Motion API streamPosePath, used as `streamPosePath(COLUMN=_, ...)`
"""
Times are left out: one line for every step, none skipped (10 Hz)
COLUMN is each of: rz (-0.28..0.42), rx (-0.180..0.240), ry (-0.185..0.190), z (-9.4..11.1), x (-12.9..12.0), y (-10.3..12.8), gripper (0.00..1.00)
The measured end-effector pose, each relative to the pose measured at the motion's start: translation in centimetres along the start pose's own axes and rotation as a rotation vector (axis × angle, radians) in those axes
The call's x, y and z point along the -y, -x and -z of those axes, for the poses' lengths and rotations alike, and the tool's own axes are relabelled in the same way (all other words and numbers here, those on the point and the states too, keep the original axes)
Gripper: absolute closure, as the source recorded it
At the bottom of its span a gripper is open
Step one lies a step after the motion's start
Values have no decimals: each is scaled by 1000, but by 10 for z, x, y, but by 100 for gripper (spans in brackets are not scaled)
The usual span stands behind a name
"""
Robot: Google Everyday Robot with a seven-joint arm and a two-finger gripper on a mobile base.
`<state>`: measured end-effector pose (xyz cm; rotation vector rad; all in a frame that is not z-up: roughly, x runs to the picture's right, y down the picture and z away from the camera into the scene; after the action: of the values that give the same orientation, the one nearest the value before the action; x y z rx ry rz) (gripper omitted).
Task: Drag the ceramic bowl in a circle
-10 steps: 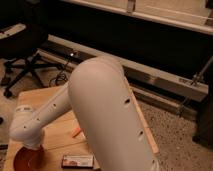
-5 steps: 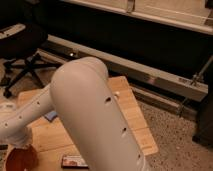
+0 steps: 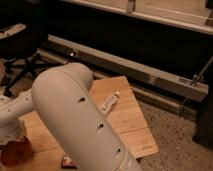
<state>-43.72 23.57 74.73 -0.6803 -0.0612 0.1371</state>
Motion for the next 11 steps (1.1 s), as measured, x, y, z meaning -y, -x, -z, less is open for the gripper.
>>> streamPosePath(rz=-24, rx=2, ry=-12, z=3, x=18, y=-1, gripper=100)
streamPosePath(rz=-48, rx=5, ry=-22, z=6, x=33, y=-4, gripper=100)
streamPosePath(rz=-68, rx=4, ry=-25, z=7, x=41, y=-8, gripper=100)
streamPosePath(rz=-91, rx=-3, ry=-29, z=7, x=49, y=-17, gripper=100)
streamPosePath(rz=-114, rx=-19, ry=-33, z=6, x=54, y=-28, gripper=100)
streamPosePath(rz=-138, rx=-42, ry=-32, z=4, x=56, y=-42, gripper=100)
streamPosePath(rz=-170, rx=-68, ry=-35, z=2, x=59, y=-61, gripper=100)
streamPosePath(rz=-205, rx=-88, ry=-40, z=4, x=61, y=-79, gripper=100)
streamPosePath(rz=-242, rx=-109, ry=-50, z=8, x=63, y=-100, gripper=100)
streamPosePath(rz=-265, rx=-121, ry=-58, z=11, x=63, y=-113, gripper=100)
streamPosePath(rz=-298, rx=-143, ry=-69, z=19, x=59, y=-136, gripper=100)
